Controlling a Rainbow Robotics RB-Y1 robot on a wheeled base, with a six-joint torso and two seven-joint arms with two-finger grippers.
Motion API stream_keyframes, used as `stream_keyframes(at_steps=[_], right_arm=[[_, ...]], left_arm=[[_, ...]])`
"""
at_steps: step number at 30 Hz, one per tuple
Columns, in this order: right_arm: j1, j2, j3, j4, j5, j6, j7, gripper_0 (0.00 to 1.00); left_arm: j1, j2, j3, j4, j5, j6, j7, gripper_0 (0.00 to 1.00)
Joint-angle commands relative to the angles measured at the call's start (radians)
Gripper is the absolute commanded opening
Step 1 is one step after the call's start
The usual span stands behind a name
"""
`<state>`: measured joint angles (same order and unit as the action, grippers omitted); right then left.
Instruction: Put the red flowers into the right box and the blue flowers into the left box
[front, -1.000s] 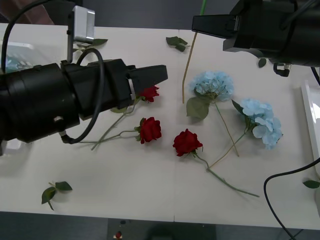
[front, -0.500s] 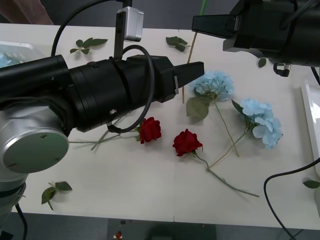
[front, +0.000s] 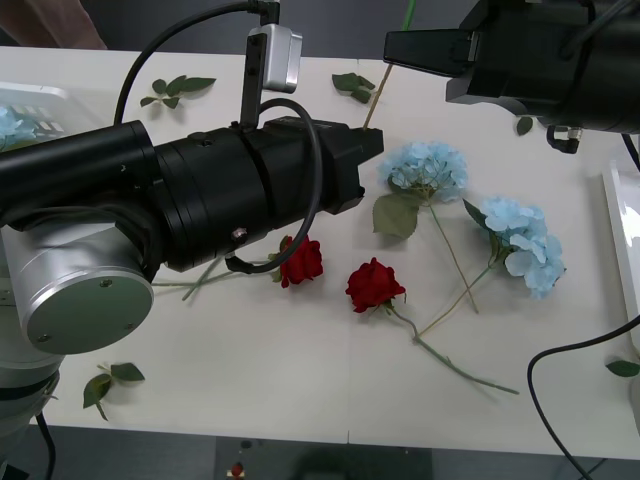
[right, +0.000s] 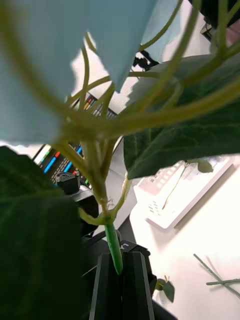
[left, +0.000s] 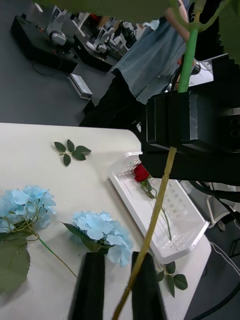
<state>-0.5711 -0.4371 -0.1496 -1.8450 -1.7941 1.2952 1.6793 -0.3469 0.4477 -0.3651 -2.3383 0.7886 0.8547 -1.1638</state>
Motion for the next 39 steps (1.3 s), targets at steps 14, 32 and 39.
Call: stream_keyframes(at_steps=[14,32,39], right_arm=[[-0.038,0.017,-0.015,-0.017,0.002,-0.005,-0.046,1.0],[-0.038,0.017,-0.015,-0.017,0.002,-0.005,-0.046,1.0],[-0.038,0.017,-0.015,-0.017,0.002,-0.005,-0.046,1.0]], left_arm=[[-0.017,0.049,0.046,-0.041,-0.019,-0.008,0.021,0.0],[0.186,0.309,0.673,-0.17,0.236,0.403,0.015,0.0],[0.405,0.407,0.877,-0.151,0.239,0.403,0.018,0.0]])
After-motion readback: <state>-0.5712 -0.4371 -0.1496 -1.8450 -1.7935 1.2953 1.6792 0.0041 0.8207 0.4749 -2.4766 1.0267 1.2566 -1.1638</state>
